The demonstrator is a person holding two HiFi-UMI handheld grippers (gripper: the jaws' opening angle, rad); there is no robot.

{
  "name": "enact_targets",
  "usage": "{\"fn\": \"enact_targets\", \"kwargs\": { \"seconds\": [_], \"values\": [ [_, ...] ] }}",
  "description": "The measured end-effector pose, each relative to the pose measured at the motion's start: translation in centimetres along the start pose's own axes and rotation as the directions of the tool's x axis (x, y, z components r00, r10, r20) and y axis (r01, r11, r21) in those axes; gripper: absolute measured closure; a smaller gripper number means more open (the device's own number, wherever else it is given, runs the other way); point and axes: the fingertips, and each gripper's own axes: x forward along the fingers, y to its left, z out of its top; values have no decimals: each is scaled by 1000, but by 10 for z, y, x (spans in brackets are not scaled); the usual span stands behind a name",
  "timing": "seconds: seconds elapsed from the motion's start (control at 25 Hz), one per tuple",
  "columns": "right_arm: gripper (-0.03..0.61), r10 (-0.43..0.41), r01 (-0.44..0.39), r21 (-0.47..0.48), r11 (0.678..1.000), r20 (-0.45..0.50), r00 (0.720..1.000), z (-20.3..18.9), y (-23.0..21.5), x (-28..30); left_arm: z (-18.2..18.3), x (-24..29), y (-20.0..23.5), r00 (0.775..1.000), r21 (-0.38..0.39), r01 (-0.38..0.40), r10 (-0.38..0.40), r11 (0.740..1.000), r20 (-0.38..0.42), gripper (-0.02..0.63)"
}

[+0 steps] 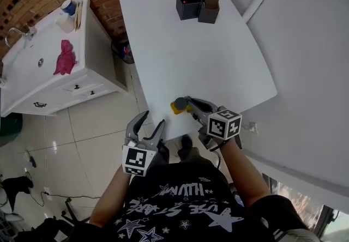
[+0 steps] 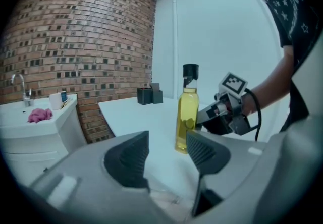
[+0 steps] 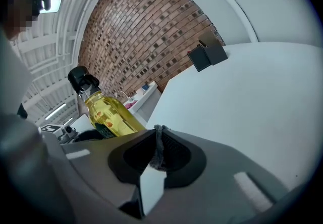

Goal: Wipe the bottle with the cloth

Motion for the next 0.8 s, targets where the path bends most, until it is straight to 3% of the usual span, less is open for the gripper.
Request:
{"fn": "enact_targets", "kwargs": {
  "seconds": [0.28,0.44,0.6,0.68,0.8],
  "values": [
    [541,-38,37,38,999,34,999,-1,-11,-2,6,-5,11,999,-13,-37,37,999,23,382],
    [541,-51,53,-17,998,112,992,27,-2,-21,24,-7,26,995,17,-68,67,998,68,389],
    [541,-45,80,-139,987,237,970,82,22,-48,67,-16,51,971,-9,-163,162,987,177,486],
    [541,-34,96,-195,976,301,953,108,39,-62,90,-23,55,956,-44,-185,190,982,223,514],
    [540,-22,141,-286,948,384,923,139,64,-81,118,-33,54,938,-58,-213,221,975,269,612]
  ]
}}
